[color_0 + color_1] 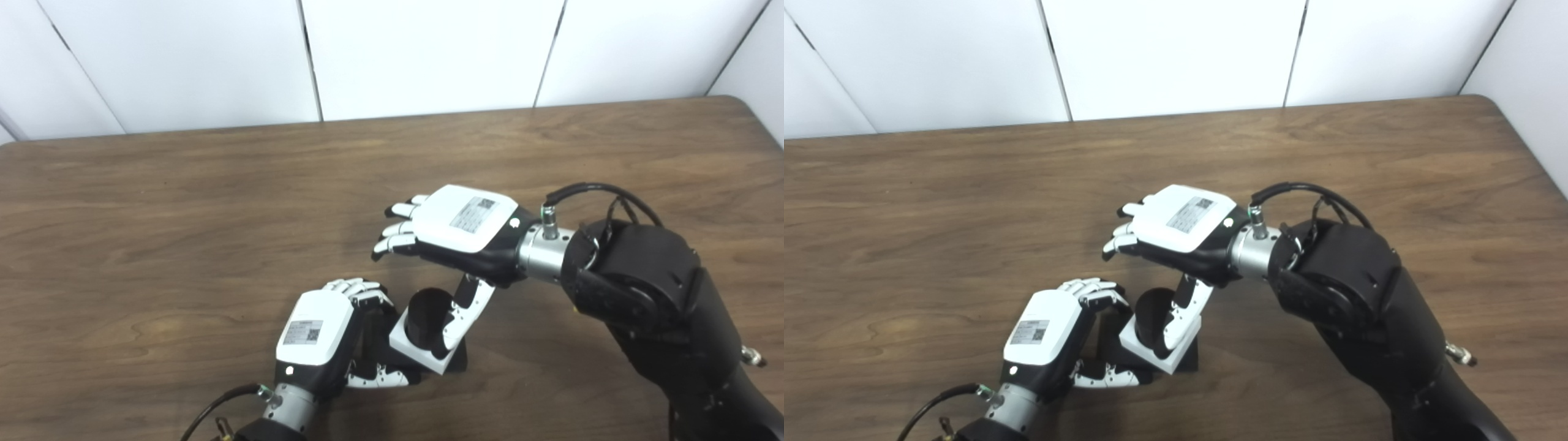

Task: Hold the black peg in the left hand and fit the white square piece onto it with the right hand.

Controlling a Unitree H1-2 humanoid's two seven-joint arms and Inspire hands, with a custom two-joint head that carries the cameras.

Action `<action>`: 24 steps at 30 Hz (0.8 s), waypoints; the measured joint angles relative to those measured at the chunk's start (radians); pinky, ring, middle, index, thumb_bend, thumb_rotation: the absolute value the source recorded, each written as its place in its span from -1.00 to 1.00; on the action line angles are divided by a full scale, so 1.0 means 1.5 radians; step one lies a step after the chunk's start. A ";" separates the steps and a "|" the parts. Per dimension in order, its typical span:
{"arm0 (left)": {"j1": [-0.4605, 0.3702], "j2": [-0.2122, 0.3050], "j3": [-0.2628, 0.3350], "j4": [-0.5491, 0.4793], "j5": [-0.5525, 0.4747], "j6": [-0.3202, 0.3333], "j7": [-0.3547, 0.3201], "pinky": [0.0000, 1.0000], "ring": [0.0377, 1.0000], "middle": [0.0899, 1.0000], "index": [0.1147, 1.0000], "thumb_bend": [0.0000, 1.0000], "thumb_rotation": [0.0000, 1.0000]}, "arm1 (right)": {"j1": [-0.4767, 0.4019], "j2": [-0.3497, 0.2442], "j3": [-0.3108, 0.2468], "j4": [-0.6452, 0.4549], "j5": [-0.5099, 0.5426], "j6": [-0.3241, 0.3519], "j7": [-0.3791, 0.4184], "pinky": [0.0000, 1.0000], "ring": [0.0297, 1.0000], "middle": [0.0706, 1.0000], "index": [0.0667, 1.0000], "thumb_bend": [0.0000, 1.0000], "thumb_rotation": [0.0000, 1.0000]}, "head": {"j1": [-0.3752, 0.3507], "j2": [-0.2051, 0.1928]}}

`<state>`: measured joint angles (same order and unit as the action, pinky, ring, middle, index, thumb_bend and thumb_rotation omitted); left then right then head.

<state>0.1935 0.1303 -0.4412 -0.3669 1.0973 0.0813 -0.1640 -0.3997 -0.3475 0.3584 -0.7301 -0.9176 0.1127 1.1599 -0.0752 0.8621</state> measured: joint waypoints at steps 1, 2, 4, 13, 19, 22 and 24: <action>0.000 -0.001 0.000 -0.001 0.003 0.000 -0.002 0.67 0.66 0.64 0.65 0.78 -0.13 | 0.000 0.000 -0.003 0.000 0.000 0.000 0.000 0.91 0.94 0.76 0.67 0.96 0.16 | 0.000 0.000; 0.000 -0.001 0.000 -0.001 0.007 0.000 -0.002 0.68 0.68 0.68 0.80 0.91 -0.02 | 0.001 0.001 -0.007 0.000 0.001 0.000 -0.001 0.90 0.93 0.75 0.67 0.96 0.17 | 0.000 0.000; 0.000 -0.001 0.000 -0.001 0.015 0.000 -0.002 0.72 0.72 0.75 0.93 0.98 0.07 | 0.003 0.001 -0.012 0.000 0.001 0.000 -0.003 0.88 0.93 0.74 0.66 0.96 0.16 | 0.000 0.000; 0.001 0.010 0.026 -0.018 0.008 -0.004 -0.037 0.78 0.83 1.00 1.00 1.00 0.27 | 0.008 0.011 -0.032 0.000 0.010 0.002 -0.009 0.85 0.92 0.72 0.63 0.96 0.12 | 0.011 -0.004; 0.012 0.011 0.091 -0.060 -0.046 0.023 -0.065 0.70 0.78 0.92 1.00 1.00 0.31 | 0.008 0.014 -0.045 0.005 0.020 0.005 -0.016 0.82 0.90 0.71 0.62 0.94 0.10 | 0.016 -0.007; 0.026 0.008 0.149 -0.093 -0.125 0.050 -0.073 0.52 0.78 0.95 1.00 1.00 0.28 | 0.013 0.014 -0.065 0.007 0.034 0.013 -0.032 0.79 0.89 0.70 0.62 0.92 0.11 | 0.019 -0.010; 0.029 0.002 0.187 -0.113 -0.183 0.071 -0.074 0.45 0.77 0.95 1.00 1.00 0.29 | 0.023 0.013 -0.081 0.013 0.050 0.021 -0.048 0.78 0.88 0.70 0.63 0.87 0.17 | 0.021 -0.012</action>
<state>0.2373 0.1334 -0.1603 -0.5359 0.8229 0.1876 -0.2749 -0.3656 -0.3285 0.2366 -0.7101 -0.8424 0.1439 1.0883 -0.0430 0.8437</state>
